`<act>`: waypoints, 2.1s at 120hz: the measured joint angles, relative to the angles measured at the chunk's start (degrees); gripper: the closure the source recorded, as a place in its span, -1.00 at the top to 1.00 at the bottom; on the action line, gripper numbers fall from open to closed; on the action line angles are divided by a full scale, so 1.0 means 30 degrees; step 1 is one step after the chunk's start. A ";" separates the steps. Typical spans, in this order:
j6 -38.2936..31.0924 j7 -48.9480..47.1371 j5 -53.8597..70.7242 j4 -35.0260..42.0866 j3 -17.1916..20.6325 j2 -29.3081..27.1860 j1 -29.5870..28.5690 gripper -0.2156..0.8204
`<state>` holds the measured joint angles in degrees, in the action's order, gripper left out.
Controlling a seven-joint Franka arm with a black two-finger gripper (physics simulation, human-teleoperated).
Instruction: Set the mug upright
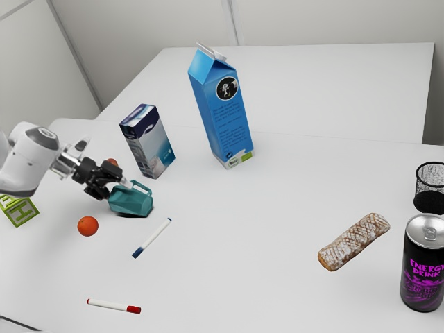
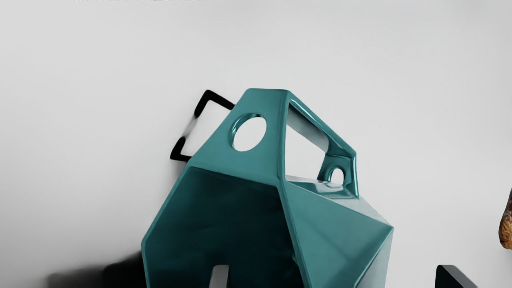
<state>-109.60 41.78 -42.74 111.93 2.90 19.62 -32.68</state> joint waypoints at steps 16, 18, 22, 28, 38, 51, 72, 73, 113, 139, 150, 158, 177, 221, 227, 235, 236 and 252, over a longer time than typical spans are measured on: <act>0.0036 0.0668 -0.0862 0.0065 0.0000 0.0130 -0.0007 0.30; 0.0044 0.0743 -0.0952 0.0069 0.0000 0.0134 -0.0007 0.25; 0.0060 0.0887 -0.1098 0.0074 0.0000 0.0138 -0.0007 0.16; 0.0078 0.1088 -0.1256 0.0077 0.0000 0.0142 -0.0007 0.02; 0.0101 0.1389 -0.1427 0.0082 0.0010 0.0122 -0.0008 -0.26; 0.0113 0.1720 -0.1523 0.0158 0.0063 -0.0085 -0.0006 -0.52; 0.0072 0.2135 -0.1564 0.0651 0.0148 -0.1016 -0.0006 -0.78; 0.0069 0.2152 -0.1562 0.0661 0.0152 -0.1072 -0.0006 -0.79; -0.0144 0.2349 -0.0026 0.1109 0.0177 -0.3501 0.0767 -0.83; -0.0323 0.0631 0.4809 0.0943 0.0209 -0.5170 0.2724 -0.83; -0.0368 -0.0431 0.6854 0.0931 0.0306 -0.5617 0.3338 -0.83; -0.0489 -0.1240 0.8203 0.0930 0.0526 -0.5799 0.3590 -0.83; -0.1276 -0.3102 1.0659 0.0994 0.1301 -0.5931 0.3916 -0.83; -0.5383 -0.6539 1.3421 0.4480 0.2014 -0.7533 0.4998 -0.89; -0.6085 -0.6901 1.3683 0.4871 0.2110 -0.7587 0.4751 -0.90; -0.7061 -0.7352 1.4099 0.5338 0.2179 -0.7614 0.4457 -0.90; -0.7175 -0.7406 1.4143 0.5386 0.2189 -0.7616 0.4425 -0.90; -0.8542 -0.8206 1.4578 0.5973 0.2331 -0.7625 0.4349 -0.90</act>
<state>-135.23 17.16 0.99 129.85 9.89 -3.26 -19.63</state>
